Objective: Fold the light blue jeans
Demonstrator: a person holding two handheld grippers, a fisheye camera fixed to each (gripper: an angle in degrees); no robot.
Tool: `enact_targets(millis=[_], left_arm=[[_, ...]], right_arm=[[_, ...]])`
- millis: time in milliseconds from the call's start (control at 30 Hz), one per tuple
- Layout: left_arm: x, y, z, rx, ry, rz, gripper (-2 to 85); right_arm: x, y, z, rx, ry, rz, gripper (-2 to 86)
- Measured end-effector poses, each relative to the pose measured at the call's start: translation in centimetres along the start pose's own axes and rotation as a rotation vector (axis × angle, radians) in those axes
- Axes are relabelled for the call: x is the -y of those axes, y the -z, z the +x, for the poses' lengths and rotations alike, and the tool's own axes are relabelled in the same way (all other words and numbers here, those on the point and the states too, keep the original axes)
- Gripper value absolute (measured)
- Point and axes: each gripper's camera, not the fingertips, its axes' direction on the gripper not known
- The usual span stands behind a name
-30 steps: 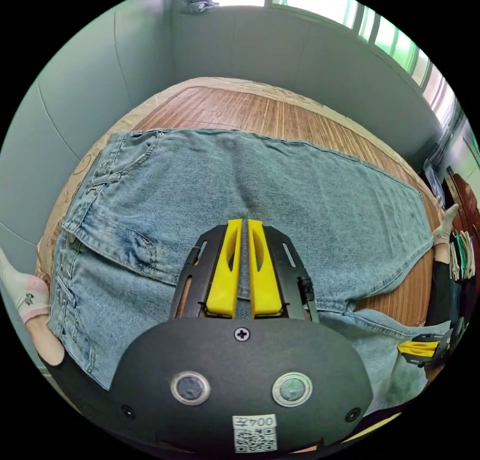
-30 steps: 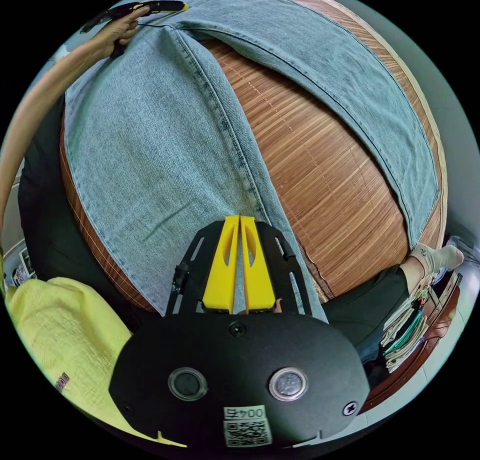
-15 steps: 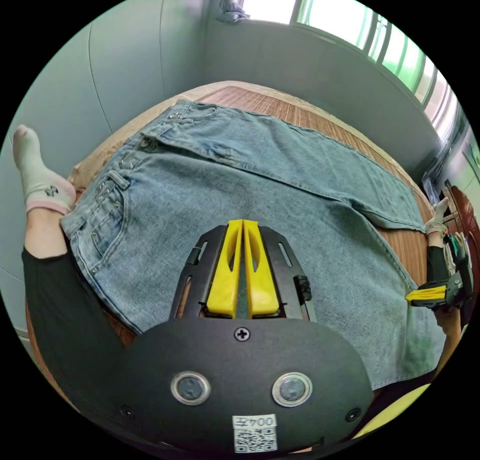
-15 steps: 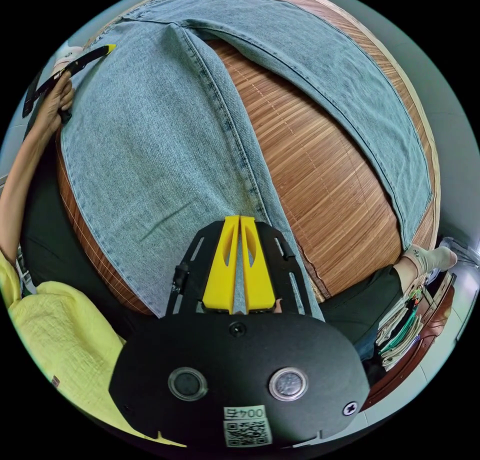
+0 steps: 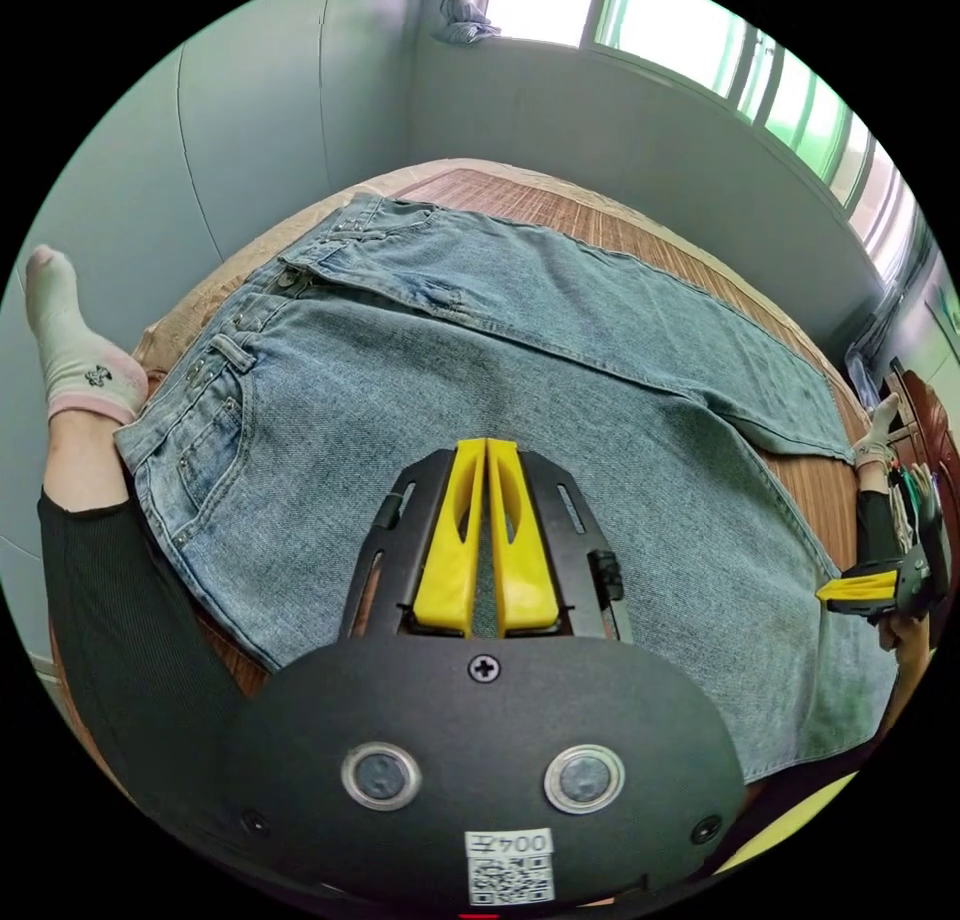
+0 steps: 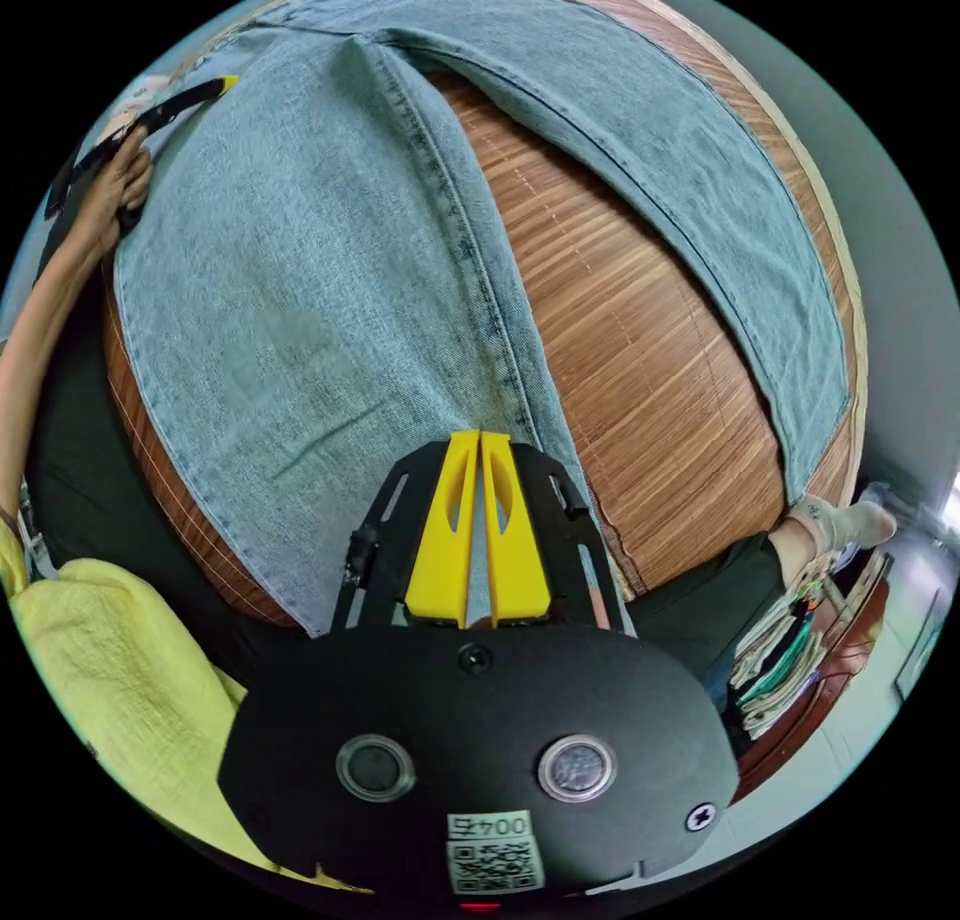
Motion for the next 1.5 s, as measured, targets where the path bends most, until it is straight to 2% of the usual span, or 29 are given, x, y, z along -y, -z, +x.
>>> enact_targets(millis=[133, 267, 533, 733, 833, 900, 967, 1000, 1033, 1100, 1167, 1333, 1500], left_arm=[[-0.3, -0.2, -1.5, -0.066, 0.038, 0.001, 0.5], [-0.7, -0.4, -2.6, -0.113, 0.062, 0.003, 0.7], [-1.2, -0.5, -2.5, -0.083, 0.046, 0.007, 0.7], [-1.5, -0.5, -2.4, -0.064, 0.036, 0.008, 0.6], [-1.7, -0.5, -2.4, -0.058, 0.033, 0.008, 0.5], [-1.8, -0.5, -2.4, -0.056, 0.032, 0.008, 0.5], [-1.9, -0.5, -2.5, -0.057, 0.033, 0.008, 0.5], [-1.9, -0.5, -2.5, -0.058, 0.033, 0.008, 0.5], [-2.0, -0.6, -2.5, -0.059, 0.034, 0.009, 0.5], [-2.1, -0.6, -2.6, -0.059, 0.034, 0.009, 0.5], [-2.2, -0.6, -2.6, -0.057, 0.033, 0.009, 0.5], [-2.5, -0.5, -2.7, -0.06, 0.033, 0.012, 0.5], [-2.8, -0.5, -2.7, -0.054, 0.029, 0.016, 0.5]], right_arm=[[-0.6, -0.2, -2.8, -0.181, 0.146, -0.011, -0.8], [-1.1, -0.5, -4.3, -0.282, 0.183, -0.036, -0.8], [-5.0, -0.6, -1.9, -0.178, 0.091, 0.122, -0.8], [-7.6, -1.1, -1.2, -0.195, 0.154, 0.163, -0.5], [-10.4, -1.3, -0.7, -0.209, 0.253, 0.27, 0.2], [-11.4, -0.9, 1.1, -0.113, 0.238, 0.295, 1.6], [-11.4, 0.5, 5.1, 0.126, 0.17, 0.317, 3.4], [-11.4, 1.2, 6.3, 0.182, 0.137, 0.357, 2.8], [-11.5, 2.7, 8.8, 0.269, 0.041, 0.484, 1.5], [-11.0, 4.7, 11.8, 0.38, -0.056, 0.634, 1.7], [-8.2, 6.6, 13.3, 0.442, -0.022, 0.73, 4.1], [0.3, 7.8, 12.9, 0.271, 0.001, 0.705, 4.8], [6.6, 8.0, 12.9, 0.22, -0.04, 0.729, 9.9]])
